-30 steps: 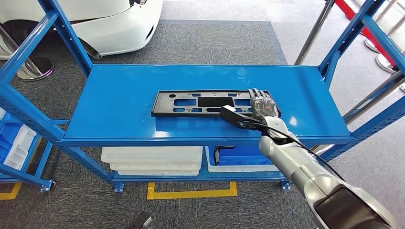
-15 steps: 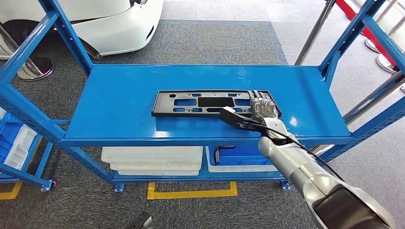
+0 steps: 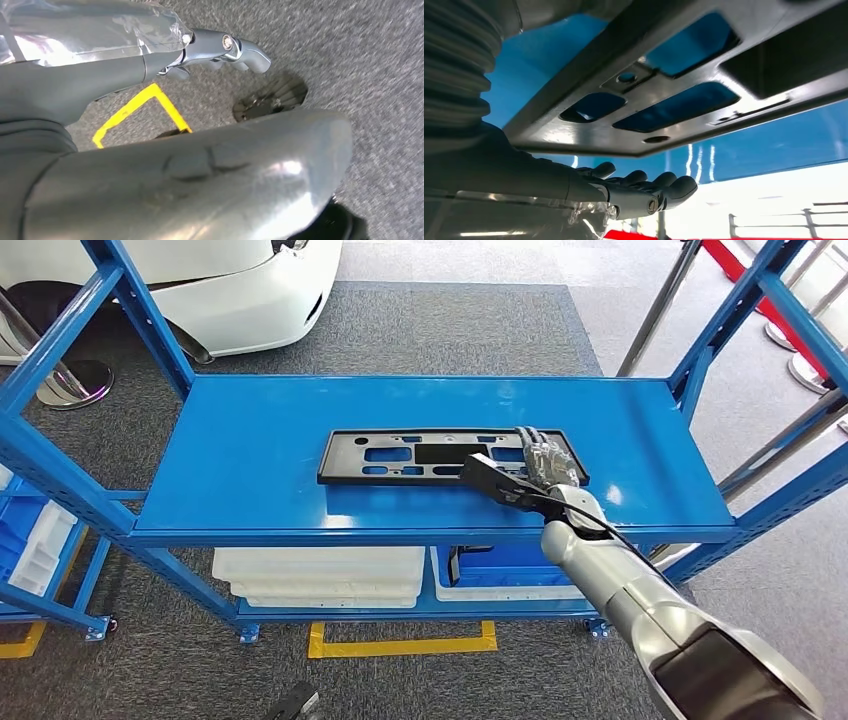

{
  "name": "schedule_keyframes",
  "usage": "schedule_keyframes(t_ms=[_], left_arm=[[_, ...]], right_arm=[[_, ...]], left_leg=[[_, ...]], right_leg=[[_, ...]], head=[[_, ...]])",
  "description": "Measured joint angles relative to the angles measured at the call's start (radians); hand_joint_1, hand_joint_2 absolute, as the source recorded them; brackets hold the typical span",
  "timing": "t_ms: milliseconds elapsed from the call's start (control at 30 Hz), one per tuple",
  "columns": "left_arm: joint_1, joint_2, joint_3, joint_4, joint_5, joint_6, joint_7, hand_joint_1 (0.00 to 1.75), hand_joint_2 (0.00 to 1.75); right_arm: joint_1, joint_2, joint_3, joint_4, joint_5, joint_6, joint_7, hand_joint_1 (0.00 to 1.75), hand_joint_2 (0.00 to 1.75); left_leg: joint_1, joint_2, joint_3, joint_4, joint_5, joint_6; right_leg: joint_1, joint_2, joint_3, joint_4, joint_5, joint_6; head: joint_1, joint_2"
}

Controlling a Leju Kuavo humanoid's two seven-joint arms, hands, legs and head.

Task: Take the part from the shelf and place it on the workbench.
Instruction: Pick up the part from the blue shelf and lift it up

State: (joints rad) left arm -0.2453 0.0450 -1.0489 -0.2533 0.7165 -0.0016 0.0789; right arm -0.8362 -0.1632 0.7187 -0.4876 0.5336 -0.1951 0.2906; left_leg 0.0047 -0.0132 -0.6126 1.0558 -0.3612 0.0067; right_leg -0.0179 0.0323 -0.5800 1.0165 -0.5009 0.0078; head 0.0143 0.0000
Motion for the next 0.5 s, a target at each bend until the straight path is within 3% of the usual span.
schedule_keyframes(t_ms=[133, 500], left_arm=[[-0.003, 0.002, 0.014, 0.0, 0.012, 0.044, -0.027, 0.0, 0.0], [-0.018, 0.004, 0.034, 0.0, 0.002, 0.063, -0.042, 0.0, 0.0]], right_arm=[[0.007, -0.032, -0.031, 0.023, -0.068, -0.016, -0.01, 1.75, 1.75], [0.001, -0.074, -0.047, 0.039, -0.067, -0.038, 0.003, 1.75, 1.75]], left_leg=[[0.0, 0.0, 0.0, 0.0, 0.0, 0.0], [0.0, 0.0, 0.004, 0.0, 0.0, 0.0]], right_leg=[[0.0, 0.0, 0.0, 0.0, 0.0, 0.0], [0.0, 0.0, 0.005, -0.001, 0.0, 0.0]], head=[[0.0, 0.0], [-0.002, 0.0]])
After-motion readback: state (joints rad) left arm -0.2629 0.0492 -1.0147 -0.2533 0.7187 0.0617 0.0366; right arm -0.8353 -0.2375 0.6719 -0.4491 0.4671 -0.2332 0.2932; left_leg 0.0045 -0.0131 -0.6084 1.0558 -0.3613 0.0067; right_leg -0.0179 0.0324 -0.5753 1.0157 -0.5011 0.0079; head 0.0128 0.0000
